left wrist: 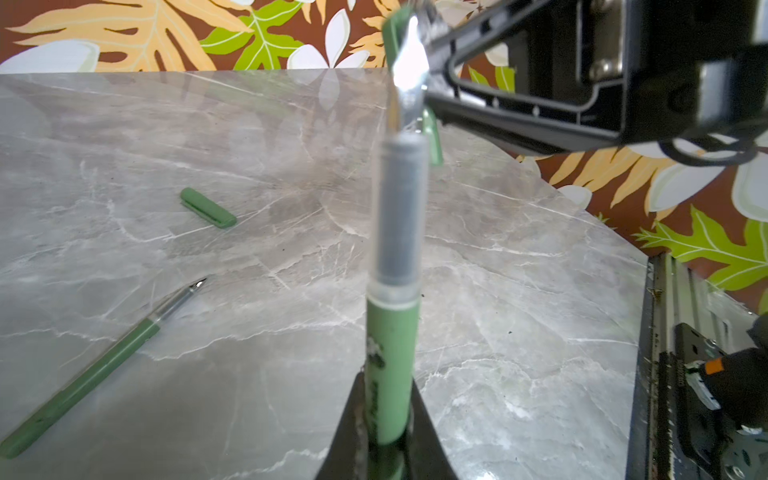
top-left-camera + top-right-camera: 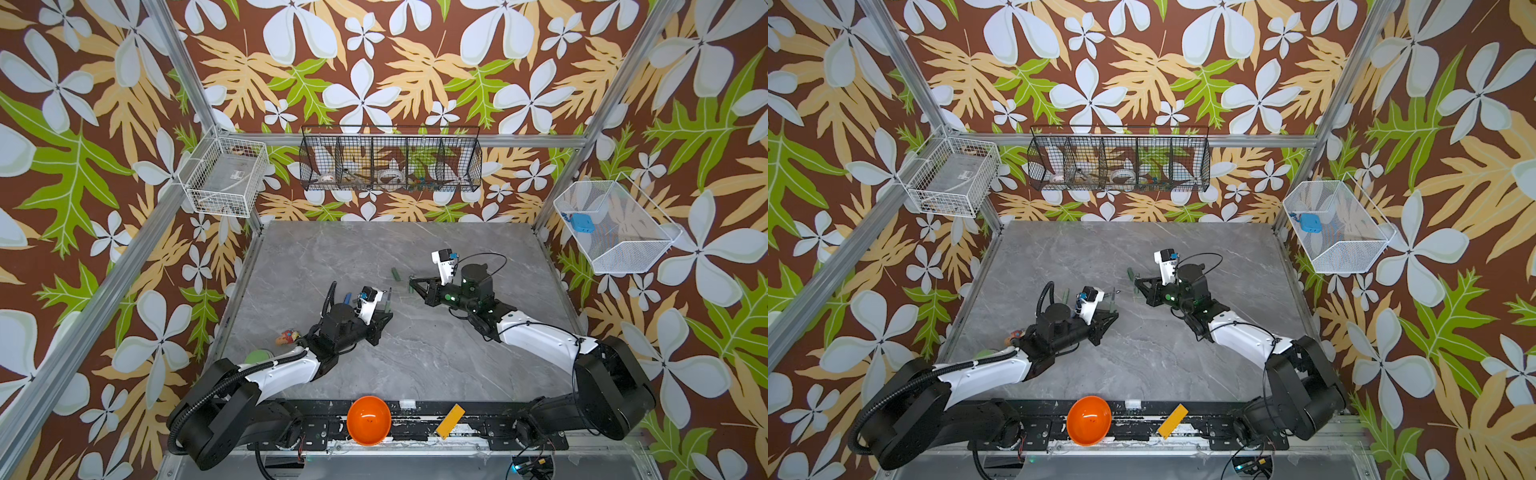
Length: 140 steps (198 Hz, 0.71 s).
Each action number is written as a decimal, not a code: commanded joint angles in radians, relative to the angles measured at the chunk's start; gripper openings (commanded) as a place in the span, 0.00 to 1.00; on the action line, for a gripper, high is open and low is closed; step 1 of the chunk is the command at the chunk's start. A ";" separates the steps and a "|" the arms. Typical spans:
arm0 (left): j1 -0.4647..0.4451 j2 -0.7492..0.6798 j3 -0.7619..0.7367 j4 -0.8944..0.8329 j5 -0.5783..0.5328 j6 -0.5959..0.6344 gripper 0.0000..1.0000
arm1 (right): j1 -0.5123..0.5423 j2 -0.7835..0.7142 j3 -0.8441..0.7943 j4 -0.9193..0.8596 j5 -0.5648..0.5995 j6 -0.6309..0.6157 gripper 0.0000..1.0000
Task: Insert the pens into the pen caps
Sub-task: 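Lift the green cap and carry it above the pen nib with the right gripper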
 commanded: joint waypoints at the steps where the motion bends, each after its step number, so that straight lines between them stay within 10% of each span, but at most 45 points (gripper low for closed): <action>1: -0.009 -0.014 -0.006 0.083 0.034 -0.001 0.00 | 0.002 -0.013 -0.007 0.188 -0.069 0.050 0.11; 140: -0.009 -0.025 0.006 0.085 0.108 -0.027 0.00 | 0.065 -0.031 0.020 0.246 -0.100 0.031 0.12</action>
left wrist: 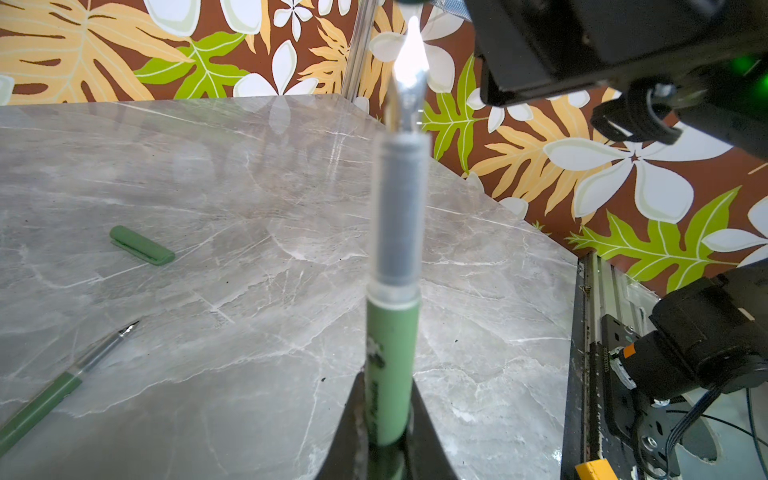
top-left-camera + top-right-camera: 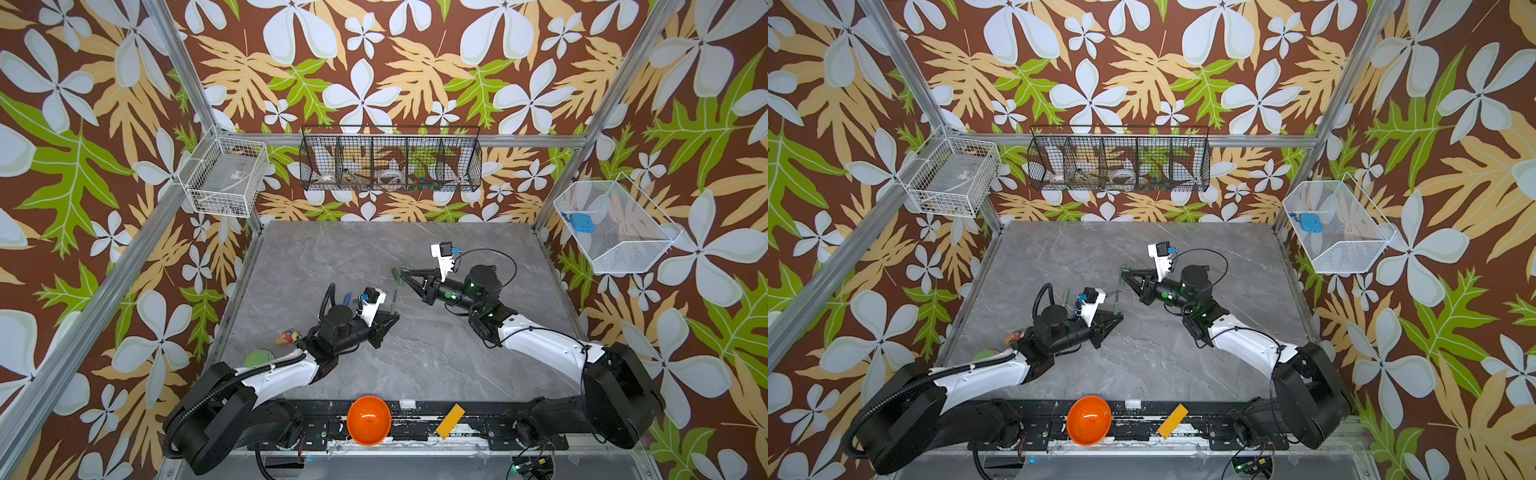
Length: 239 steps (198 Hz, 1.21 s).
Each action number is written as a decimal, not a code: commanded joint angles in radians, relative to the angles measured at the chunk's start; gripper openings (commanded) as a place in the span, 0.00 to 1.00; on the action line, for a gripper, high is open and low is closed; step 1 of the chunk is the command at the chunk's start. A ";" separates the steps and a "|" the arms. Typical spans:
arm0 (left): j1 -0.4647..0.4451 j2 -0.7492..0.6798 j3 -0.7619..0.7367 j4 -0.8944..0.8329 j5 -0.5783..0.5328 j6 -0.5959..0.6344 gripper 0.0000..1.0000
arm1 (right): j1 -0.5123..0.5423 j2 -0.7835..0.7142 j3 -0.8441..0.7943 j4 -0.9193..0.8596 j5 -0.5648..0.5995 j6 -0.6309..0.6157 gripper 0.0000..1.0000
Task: Insert the pens into the pen caps
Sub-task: 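Lift the green cap and carry it above the pen nib with the right gripper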
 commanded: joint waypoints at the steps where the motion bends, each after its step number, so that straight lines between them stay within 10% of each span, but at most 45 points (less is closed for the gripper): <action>1: -0.001 -0.003 0.010 0.029 0.015 0.000 0.00 | 0.009 0.005 0.011 0.043 -0.011 -0.005 0.12; 239: -0.001 -0.014 0.029 0.021 0.030 -0.023 0.00 | 0.060 -0.026 -0.011 -0.040 0.038 -0.100 0.12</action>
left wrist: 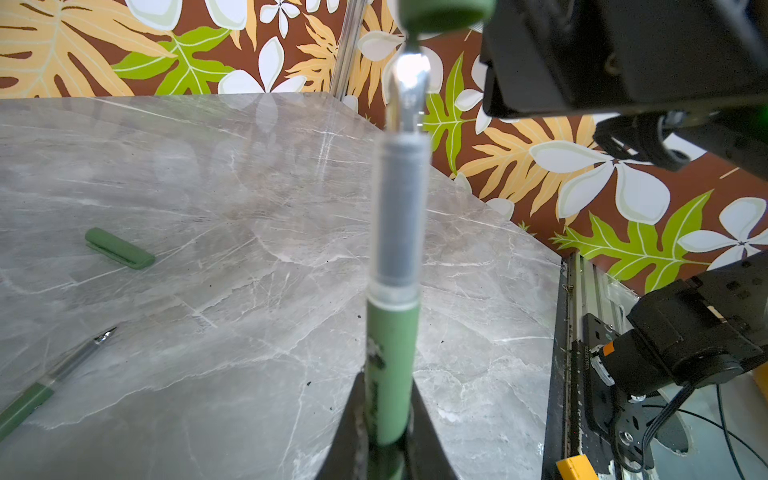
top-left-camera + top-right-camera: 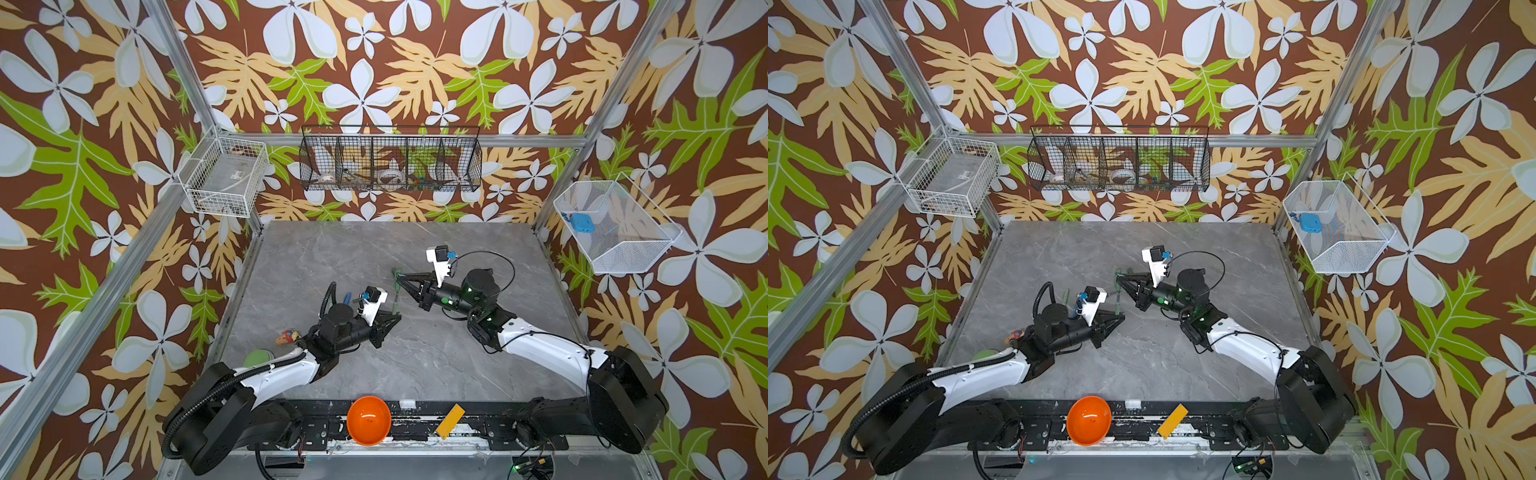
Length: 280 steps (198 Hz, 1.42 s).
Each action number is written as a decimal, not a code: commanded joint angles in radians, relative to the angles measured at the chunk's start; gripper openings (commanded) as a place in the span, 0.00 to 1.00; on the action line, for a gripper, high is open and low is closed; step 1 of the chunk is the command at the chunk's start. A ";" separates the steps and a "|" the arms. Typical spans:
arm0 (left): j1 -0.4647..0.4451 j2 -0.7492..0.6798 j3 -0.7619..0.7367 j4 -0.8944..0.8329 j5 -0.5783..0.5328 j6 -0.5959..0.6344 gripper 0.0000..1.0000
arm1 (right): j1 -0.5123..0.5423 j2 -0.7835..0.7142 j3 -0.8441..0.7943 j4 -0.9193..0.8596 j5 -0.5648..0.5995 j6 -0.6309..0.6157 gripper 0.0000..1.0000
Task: Insert the pens into the pen caps
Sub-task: 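Lift the green cap and carry it above the pen nib with the right gripper, then lower the green cap onto the pen nib with the right gripper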
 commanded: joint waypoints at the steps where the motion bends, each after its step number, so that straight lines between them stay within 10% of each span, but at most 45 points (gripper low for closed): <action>1: -0.001 -0.010 0.012 0.044 0.003 -0.004 0.00 | 0.005 0.000 -0.002 -0.016 0.004 -0.018 0.12; 163: -0.001 -0.041 0.043 0.044 0.002 -0.027 0.00 | 0.016 -0.034 -0.034 -0.026 0.030 -0.049 0.14; 235: -0.001 -0.035 0.092 -0.051 -0.029 0.010 0.00 | 0.021 -0.117 0.044 -0.419 0.015 -0.259 0.57; 280: -0.001 -0.021 0.102 -0.073 -0.021 0.023 0.00 | -0.003 -0.152 0.063 -0.446 -0.017 -0.240 0.60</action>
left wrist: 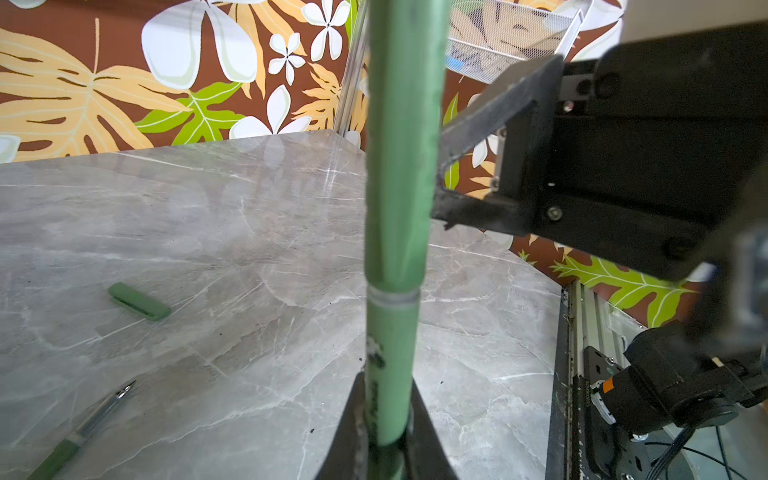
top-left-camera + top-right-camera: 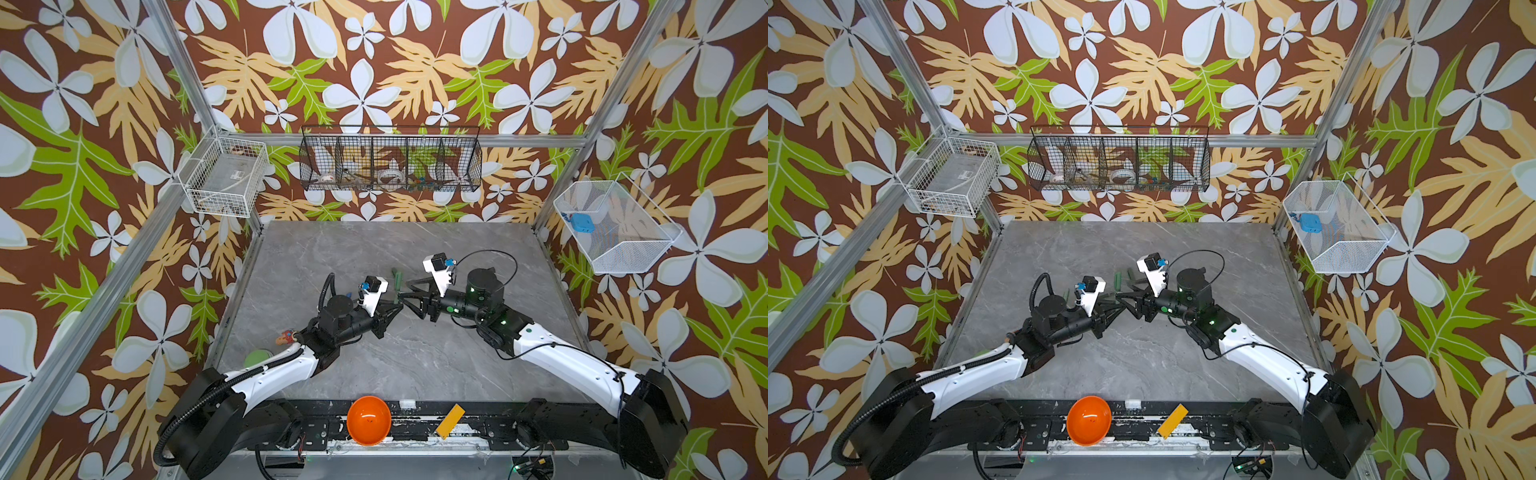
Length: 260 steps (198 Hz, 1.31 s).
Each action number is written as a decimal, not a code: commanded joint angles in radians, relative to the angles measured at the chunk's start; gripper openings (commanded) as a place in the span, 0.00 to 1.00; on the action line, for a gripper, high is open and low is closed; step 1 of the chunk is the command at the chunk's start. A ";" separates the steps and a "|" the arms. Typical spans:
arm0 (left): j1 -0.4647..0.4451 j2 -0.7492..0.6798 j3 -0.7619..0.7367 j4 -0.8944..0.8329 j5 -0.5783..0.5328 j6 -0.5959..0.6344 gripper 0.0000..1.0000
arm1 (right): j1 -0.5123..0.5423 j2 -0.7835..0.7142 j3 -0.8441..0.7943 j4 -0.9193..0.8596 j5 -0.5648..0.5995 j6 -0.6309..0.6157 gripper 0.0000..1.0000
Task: Insert the pens into the pen caps
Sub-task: 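Lower the green cap onto the pen nib with the right gripper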
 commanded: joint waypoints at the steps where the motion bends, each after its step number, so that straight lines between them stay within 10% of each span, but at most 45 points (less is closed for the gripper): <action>1: 0.000 0.005 0.009 -0.004 0.006 0.018 0.00 | -0.015 -0.002 0.017 -0.022 -0.040 -0.002 0.60; 171: -0.001 -0.005 0.007 -0.010 0.024 0.026 0.00 | -0.037 0.164 0.181 -0.006 -0.164 0.018 0.48; 260: -0.001 -0.003 0.024 -0.016 0.000 0.026 0.00 | -0.038 0.191 0.189 -0.026 -0.195 0.004 0.00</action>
